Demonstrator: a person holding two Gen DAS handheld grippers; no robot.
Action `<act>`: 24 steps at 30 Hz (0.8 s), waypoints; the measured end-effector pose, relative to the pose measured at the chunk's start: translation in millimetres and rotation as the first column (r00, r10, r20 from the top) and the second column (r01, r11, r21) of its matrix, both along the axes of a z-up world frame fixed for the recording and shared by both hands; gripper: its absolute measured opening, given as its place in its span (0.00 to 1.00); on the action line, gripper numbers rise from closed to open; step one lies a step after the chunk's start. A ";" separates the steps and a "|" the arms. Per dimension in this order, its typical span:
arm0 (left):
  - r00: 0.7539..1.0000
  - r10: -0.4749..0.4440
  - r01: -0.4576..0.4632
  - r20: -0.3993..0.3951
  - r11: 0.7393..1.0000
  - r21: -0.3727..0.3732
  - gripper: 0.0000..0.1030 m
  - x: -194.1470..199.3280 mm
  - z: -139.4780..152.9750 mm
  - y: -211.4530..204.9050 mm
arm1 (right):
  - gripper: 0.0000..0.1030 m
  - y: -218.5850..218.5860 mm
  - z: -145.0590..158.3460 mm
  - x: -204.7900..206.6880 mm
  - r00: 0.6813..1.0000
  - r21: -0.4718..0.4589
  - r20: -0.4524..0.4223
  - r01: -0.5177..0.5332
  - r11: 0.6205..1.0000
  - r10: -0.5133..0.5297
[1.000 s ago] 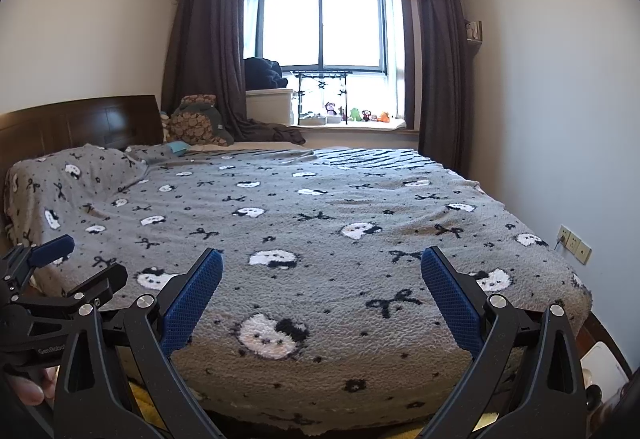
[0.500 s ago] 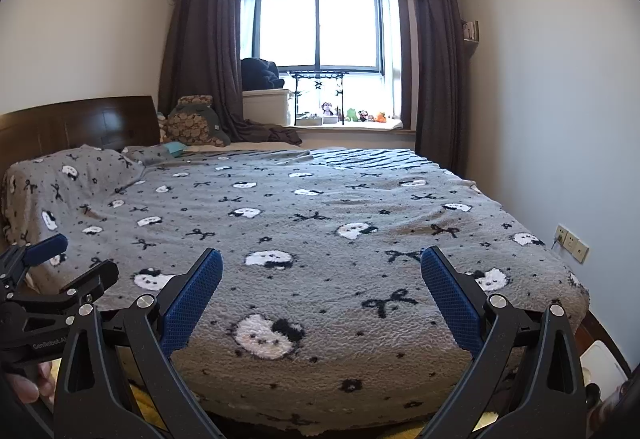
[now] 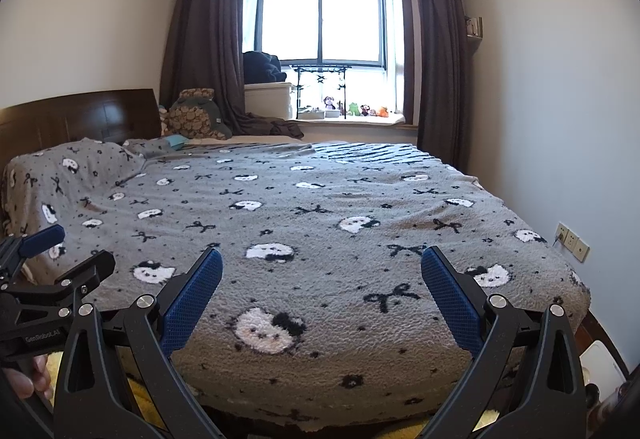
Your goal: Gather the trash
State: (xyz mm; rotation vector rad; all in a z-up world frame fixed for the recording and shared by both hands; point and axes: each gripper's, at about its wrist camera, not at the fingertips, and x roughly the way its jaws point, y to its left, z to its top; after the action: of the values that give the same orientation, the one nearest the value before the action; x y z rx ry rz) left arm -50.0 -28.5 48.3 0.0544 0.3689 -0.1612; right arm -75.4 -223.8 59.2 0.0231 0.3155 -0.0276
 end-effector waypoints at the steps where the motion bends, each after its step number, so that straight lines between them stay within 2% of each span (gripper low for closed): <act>1: 1.000 -0.001 0.001 -0.001 1.000 0.000 0.92 0.3 0.3 0.0 | 0.97 -0.1 0.0 0.3 1.000 0.000 -0.001 0.000 1.000 0.000; 18: 0.999 0.035 -0.034 0.007 0.999 -0.019 0.92 2.5 5.4 7.2 | 0.97 -2.9 -1.6 4.9 1.000 0.001 -0.016 0.003 1.000 -0.003; 24: 1.000 0.018 -0.018 -0.001 0.999 -0.041 0.92 3.8 6.8 8.6 | 0.97 -3.4 -1.4 5.6 1.000 0.003 -0.015 0.003 1.000 -0.003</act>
State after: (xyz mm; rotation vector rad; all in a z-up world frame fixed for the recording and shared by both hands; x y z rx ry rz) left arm -46.1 -19.9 55.0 0.0109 0.3664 -0.1512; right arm -69.8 -227.1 57.8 0.0260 0.3305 -0.0304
